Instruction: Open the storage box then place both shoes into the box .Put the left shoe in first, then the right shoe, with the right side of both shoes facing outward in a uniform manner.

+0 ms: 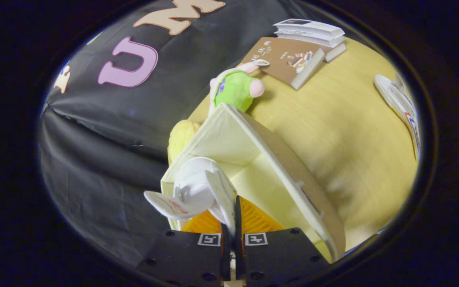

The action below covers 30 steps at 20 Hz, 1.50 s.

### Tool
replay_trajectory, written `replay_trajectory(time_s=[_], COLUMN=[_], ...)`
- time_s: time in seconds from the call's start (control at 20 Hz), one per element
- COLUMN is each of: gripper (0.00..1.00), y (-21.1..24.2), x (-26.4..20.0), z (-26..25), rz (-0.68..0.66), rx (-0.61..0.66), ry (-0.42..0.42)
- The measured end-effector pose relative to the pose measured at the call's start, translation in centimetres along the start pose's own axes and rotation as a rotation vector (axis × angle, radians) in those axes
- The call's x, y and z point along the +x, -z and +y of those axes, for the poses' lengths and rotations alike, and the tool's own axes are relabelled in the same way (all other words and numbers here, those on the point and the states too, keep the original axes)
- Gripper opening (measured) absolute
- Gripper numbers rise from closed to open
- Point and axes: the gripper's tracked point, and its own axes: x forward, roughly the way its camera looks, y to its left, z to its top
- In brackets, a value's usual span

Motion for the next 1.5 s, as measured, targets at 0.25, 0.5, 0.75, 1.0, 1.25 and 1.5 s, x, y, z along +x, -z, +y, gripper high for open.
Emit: replay_trajectory(time_s=[0.25, 0.5, 0.75, 1.0, 1.25, 1.5], gripper=[0.08, 0.11, 0.42, 0.78, 1.0, 1.0], y=[-0.3, 2.5, 2.4, 2.4, 0.4, -2.8], x=[1.3, 1.2, 0.7, -2.2, -5.6, -10.4], z=[-1.4, 0.2, -0.4, 3.7, 3.9, 2.0], rz=[-0.041, 0.124, 0.148, 0.162, 0.19, 0.217], rx=[-0.005, -0.044, -0.129, -0.137, -0.121, -0.217], ry=[0.096, 0.019, 0.009, -0.164, -0.239, -0.337])
